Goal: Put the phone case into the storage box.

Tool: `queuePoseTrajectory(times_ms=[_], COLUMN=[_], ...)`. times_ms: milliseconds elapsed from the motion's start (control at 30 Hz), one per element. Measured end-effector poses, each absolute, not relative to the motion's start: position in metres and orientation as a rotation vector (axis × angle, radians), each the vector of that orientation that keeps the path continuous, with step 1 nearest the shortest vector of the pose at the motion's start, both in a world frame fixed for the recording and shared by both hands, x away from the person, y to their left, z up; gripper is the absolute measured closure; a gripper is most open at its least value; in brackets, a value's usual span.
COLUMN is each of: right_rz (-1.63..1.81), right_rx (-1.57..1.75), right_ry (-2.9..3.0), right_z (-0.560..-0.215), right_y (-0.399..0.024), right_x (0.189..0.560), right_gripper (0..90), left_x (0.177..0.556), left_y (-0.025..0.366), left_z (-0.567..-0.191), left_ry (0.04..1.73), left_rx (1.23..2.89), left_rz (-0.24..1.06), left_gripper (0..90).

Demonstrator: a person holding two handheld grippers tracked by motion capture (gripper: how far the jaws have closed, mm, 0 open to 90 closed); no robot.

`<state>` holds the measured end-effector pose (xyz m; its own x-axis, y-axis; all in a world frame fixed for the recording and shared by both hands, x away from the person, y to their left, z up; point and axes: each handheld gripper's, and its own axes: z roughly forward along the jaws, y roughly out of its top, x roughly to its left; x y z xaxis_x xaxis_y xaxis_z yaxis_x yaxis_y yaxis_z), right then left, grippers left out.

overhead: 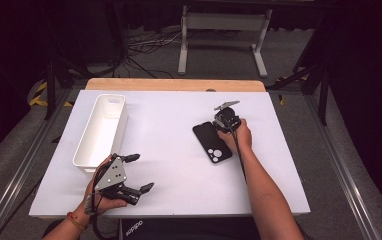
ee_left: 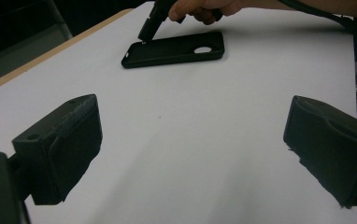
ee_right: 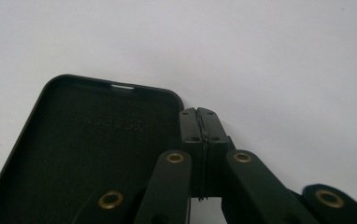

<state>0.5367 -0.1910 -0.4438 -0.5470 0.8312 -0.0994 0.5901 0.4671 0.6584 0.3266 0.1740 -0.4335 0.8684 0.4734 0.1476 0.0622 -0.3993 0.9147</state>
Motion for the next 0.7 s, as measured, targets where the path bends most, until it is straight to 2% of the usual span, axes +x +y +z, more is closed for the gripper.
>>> queuePoseTrajectory(times_ms=[400, 700], right_rz=[0.861, 0.874], right_rx=[1.054, 0.935], right_ry=[2.434, 2.526], right_z=[-0.442, -0.446], right_y=[-0.143, -0.109], right_x=[0.524, 0.494], right_gripper=[90.0, 90.0], left_x=[0.327, 0.328], left_y=[0.175, 0.174], left_z=[-0.433, -0.434], left_ry=[0.391, 0.395], left_rx=[1.953, 1.960], left_rz=[0.474, 0.472], left_gripper=[5.4, 5.4])
